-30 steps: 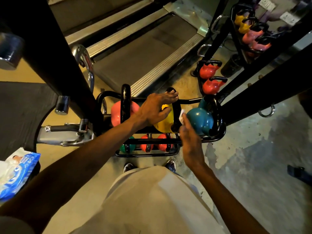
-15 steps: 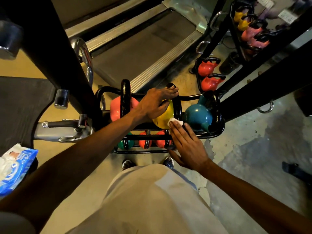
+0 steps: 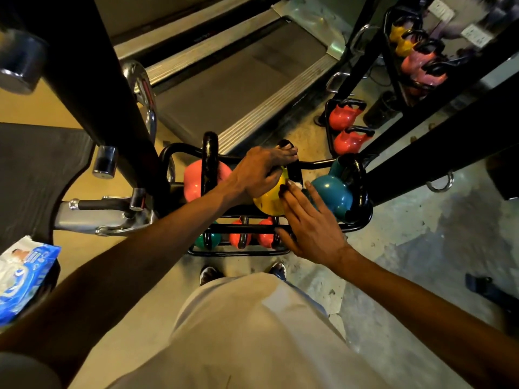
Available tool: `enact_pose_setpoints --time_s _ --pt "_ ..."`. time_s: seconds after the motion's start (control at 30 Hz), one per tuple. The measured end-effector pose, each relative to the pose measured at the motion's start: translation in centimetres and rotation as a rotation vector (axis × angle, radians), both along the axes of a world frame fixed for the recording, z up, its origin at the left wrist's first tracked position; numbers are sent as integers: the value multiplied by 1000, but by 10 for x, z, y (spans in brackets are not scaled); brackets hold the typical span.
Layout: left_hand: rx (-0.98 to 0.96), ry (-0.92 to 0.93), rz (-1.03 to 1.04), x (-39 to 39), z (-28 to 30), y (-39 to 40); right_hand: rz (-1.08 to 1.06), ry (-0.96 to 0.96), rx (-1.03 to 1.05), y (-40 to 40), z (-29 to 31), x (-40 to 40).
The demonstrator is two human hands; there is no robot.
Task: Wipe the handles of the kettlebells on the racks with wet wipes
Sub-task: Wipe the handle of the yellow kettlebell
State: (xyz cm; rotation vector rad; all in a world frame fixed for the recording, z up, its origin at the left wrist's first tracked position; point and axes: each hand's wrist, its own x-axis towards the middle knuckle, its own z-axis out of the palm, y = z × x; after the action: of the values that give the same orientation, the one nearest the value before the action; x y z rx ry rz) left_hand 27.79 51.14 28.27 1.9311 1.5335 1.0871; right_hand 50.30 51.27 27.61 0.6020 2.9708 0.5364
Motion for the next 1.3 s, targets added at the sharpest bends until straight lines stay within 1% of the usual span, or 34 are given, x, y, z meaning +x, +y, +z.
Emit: enact_pose_setpoints --time_s 0.07,0.23,0.37,0.5,0.57,0.73,0.83,0.93,1.07,1.17,1.3 --pt "3 11 5 0 1 0 11 -6 -14 -1 -2 -3" --pt "-9 29 9 -1 0 -1 205 -87 -2 3 -7 29" --pt "1 1 11 0 -1 -3 189 -152 9 7 -5 26" --pt "-4 10 8 -1 0 -4 123 -106 18 16 1 11" --pt "-9 -13 19 1 1 -4 85 -77 6 22 5 5" --pt "-25 -198 111 7 -3 -14 37 28 -67 23 6 -1" --pt "-24 -230 145 6 -12 -26 4 126 -122 26 4 -5" --pt "-34 -223 146 5 -20 -35 -37 219 -231 37 3 -15" --pt "-38 -215 196 10 -24 -36 -110 367 -467 48 3 -29" --pt "-31 -219 231 17 -23 -32 -258 473 -684 51 5 -41" --pt "-2 -231 243 24 -17 -24 -505 626 -1049 62 20 -63"
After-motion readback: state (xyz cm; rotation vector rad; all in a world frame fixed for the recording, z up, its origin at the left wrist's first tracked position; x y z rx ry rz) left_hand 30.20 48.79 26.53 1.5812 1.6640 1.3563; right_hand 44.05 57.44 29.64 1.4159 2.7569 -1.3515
